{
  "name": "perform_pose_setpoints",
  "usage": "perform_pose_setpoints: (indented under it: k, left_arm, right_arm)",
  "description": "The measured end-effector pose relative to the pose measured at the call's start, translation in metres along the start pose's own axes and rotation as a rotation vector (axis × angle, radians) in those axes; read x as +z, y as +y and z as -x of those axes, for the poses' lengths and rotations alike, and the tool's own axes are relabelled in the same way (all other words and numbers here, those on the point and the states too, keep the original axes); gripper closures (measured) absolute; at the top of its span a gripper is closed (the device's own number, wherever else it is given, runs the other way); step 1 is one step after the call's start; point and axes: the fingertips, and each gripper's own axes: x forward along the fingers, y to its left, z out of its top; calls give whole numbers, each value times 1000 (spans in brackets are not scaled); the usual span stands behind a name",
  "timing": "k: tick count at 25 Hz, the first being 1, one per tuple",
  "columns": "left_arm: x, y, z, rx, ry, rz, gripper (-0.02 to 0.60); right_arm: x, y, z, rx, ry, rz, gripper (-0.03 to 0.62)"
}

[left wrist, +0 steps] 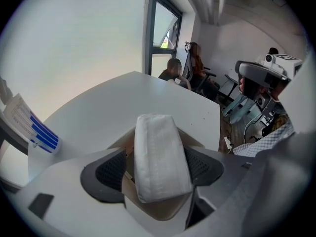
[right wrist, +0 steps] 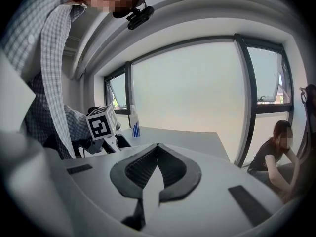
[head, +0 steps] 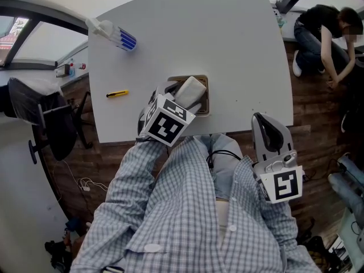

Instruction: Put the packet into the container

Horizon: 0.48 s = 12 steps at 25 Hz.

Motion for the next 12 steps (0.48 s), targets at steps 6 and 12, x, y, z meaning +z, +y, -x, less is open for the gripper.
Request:
perform_pose_setpoints:
  k: [6,12]
  left_arm:
    - [1,5,4,17,-28,30,206]
    - [10,4,13,-44,-113,141,206]
  right_arm:
    - [-3,2,-3,2,4,0,582]
    - [-3,7,-7,11,10,14,582]
